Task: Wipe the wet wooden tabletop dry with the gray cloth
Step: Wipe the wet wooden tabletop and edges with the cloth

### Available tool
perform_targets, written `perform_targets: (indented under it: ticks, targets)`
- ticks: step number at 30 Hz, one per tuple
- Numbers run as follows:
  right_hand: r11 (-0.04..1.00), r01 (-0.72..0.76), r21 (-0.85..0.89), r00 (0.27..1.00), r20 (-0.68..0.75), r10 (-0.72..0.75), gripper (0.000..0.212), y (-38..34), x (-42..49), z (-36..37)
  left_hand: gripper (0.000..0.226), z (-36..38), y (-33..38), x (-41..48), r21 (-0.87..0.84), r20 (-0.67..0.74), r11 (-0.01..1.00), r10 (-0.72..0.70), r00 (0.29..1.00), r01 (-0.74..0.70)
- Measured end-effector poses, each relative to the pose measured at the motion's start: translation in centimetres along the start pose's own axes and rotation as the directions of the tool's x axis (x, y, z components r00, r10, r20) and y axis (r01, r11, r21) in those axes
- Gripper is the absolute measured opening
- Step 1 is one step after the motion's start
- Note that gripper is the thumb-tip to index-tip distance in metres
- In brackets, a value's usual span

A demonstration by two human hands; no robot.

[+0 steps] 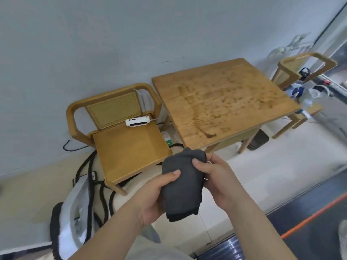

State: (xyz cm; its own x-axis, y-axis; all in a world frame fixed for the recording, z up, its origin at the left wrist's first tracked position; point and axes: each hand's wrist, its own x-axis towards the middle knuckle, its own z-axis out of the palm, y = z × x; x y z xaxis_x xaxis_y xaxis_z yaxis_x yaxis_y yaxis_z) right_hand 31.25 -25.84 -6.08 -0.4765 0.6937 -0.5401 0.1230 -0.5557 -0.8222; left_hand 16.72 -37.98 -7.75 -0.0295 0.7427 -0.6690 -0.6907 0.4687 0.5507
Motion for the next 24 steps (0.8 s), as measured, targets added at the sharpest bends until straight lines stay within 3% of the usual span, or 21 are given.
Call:
perform_targets:
  ticks: [3, 6, 12, 15, 18, 21, 23, 24]
  targets:
    - [0.999, -0.04, -0.004, 0.996, -0.079, 0.039, 0.019, -0.4, 2.9, -2.1, 0.056, 1.1, 2.4, 3.3, 0.109, -0.03, 0.994, -0.005, 1.0, 0.008]
    - [0.996, -0.086, 0.017, 0.984, -0.156, 0.087, 0.031, -0.5, 6.4, -3.1, 0.061, 2.1, 4.7, 6.9, 0.119, -0.039, 0.99, -0.066, 0.997, 0.07]
    - [0.987, -0.148, 0.059, 0.962, -0.222, 0.157, 0.03, -3.1, 15.4, -4.9, 0.048, 3.3, 9.9, 16.2, 0.162, -0.071, 0.953, -0.249, 0.966, 0.257]
    - [0.975, -0.223, -0.015, 0.931, -0.299, 0.209, 0.026, -4.3, 20.0, -5.9, 0.041, 3.1, 12.5, 20.9, 0.201, -0.177, 0.939, -0.246, 0.953, 0.279]
    - [0.956, -0.27, -0.111, 0.876, -0.44, 0.196, 0.022, -5.3, 24.4, -7.8, 0.043, 2.6, 14.9, 25.3, 0.245, -0.343, 0.945, -0.123, 0.931, 0.215]
    - [0.917, -0.308, -0.253, 0.852, -0.503, 0.147, 0.036, -6.1, 27.6, -10.3, 0.021, 2.5, 17.2, 28.3, 0.433, -0.397, 0.897, 0.099, 0.913, 0.091]
    - [0.853, -0.311, -0.42, 0.865, -0.496, 0.072, 0.049, -6.5, 29.5, -12.0, 0.021, 2.2, 17.9, 30.2, 0.651, -0.326, 0.759, 0.308, 0.894, -0.024]
    - [0.809, -0.311, -0.499, 0.873, -0.486, 0.036, 0.054, -6.6, 30.4, -13.0, 0.023, 2.1, 17.8, 31.1, 0.77, -0.269, 0.635, 0.414, 0.869, -0.064]
